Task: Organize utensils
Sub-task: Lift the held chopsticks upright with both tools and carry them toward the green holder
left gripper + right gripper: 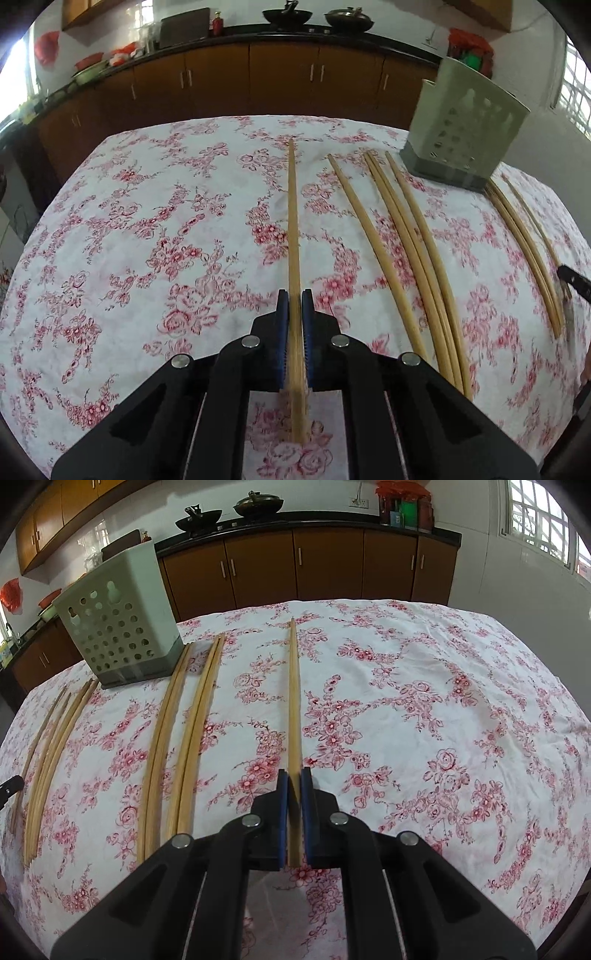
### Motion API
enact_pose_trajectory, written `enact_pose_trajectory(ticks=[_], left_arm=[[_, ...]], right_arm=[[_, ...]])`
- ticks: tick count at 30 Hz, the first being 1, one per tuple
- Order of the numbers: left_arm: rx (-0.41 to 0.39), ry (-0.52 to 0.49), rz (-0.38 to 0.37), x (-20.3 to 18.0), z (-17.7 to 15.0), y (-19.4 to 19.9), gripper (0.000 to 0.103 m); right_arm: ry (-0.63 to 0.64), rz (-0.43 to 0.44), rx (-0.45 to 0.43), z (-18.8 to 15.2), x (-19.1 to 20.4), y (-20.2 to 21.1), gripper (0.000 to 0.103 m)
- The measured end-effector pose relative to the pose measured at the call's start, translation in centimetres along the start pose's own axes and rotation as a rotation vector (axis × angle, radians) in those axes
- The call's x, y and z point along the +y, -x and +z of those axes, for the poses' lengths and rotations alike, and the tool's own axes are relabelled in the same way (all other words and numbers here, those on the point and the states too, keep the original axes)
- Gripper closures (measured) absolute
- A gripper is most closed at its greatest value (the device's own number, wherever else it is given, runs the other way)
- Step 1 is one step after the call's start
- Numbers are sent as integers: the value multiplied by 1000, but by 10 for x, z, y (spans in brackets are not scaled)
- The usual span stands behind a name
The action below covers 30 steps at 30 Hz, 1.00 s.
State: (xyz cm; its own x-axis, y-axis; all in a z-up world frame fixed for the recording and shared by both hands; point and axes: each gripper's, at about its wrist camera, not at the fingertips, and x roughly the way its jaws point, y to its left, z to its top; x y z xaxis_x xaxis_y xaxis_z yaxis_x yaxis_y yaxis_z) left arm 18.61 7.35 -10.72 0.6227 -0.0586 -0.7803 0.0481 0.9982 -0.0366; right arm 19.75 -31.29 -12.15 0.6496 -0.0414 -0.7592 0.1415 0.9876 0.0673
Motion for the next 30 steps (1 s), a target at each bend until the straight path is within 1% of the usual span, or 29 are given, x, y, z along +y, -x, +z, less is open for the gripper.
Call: enact_pose_trajectory(ticks=[3,11,16,18,19,21,26,30], left_arm=[[0,-8,-9,0,-6,6,94],[-5,-33,26,-5,-10,8,94],[-5,-17,4,-3,-10,8,95],[9,-22,0,-3,-7,8,95],[12,-20,-4,0,-6,10,95],[-20,-15,-9,2,1,21,95],[-153,6,-30,8,32,66,95],[-256,33,-48,12,58,102,95]], right_arm=[[3,-2,1,-3,0,3,94],[-1,-2,1,-6,0,4,94],[-6,-1,-6,-6,-1,5,94],[-6,-6,-16,-6,-2,8,95],[-9,-2,-34,-5,-2,12,95],[-11,6,-93,0,-3,28,95],[3,-1,-262,24,-4,78,95],[-22,6,-352,44,-8,107,95]])
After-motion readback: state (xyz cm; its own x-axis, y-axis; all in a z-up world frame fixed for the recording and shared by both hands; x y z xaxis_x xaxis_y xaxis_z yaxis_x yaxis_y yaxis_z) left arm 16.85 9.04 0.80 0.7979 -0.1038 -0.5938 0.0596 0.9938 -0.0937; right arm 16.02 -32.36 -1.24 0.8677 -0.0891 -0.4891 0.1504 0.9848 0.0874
